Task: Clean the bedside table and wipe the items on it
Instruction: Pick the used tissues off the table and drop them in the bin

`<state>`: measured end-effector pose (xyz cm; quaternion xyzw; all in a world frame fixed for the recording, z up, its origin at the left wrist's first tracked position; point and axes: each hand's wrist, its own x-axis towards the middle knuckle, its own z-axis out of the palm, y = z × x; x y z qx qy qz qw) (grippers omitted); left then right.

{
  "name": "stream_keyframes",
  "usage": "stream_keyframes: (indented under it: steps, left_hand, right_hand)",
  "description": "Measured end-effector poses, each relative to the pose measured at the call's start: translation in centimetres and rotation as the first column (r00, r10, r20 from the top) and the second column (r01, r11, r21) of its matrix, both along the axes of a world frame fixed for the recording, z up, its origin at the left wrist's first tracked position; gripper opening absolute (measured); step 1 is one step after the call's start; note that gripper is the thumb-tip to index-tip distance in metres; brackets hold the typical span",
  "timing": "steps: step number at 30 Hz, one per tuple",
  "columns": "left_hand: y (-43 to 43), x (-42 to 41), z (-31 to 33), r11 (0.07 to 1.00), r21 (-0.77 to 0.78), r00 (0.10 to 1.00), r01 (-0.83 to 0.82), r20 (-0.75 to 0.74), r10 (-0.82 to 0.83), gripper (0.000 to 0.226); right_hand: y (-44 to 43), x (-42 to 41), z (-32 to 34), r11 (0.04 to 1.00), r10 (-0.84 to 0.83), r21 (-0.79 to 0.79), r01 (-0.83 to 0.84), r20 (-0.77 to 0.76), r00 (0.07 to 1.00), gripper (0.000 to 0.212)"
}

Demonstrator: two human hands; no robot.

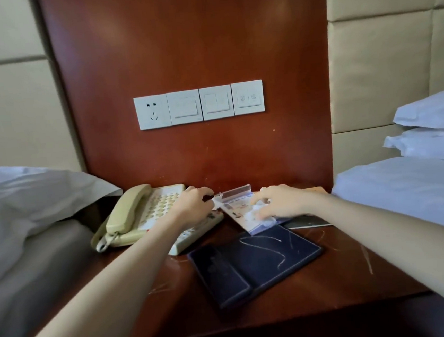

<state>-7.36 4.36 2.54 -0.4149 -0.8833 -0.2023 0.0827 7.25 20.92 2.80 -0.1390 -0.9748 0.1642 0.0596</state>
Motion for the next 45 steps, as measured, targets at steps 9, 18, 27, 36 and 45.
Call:
stream_keyframes:
  steps: [9, 18, 27, 36, 45]
  left_hand:
    - [2.9, -1.6, -1.2, 0.996, 0.081, 0.997, -0.042, 0.068, 0.037, 0.042]
    - [3.0, -1.5, -1.3, 0.971, 0.217, 0.995, -0.095, -0.019, 0.102, 0.026]
    - [4.4, -0.9, -1.5, 0.974, 0.105, 0.967, -0.199, 0.182, 0.178, 0.013]
    - [3.9, -1.0, -1.1, 0.940, 0.244, 0.954, -0.237, 0.241, 0.178, 0.022]
    - [1.3, 2.0, 0.6, 0.897, 0.439, 0.997, -0.062, 0.077, 0.031, 0.007]
  right_hand:
    - [-0.8, -1.3, -1.1, 0.999, 0.005, 0.045, 0.007, -0.261, 0.965, 0.019]
    - [-0.7, -0.1, -0.8, 1.000, 0.012, 0.001, -0.012, -0.329, 0.944, 0.026]
    - [-0.8, 1.2, 0.3, 0.993, -0.058, -0.114, 0.024, -0.305, 0.951, 0.027]
    - [-0.3, 2.1, 0.6, 0.991, -0.130, -0.086, 0.103, -0.425, 0.896, 0.024]
    - [0.5, 4.4, 1.0, 0.983, -0.179, -0.126, 0.133, -0.512, 0.840, 0.042]
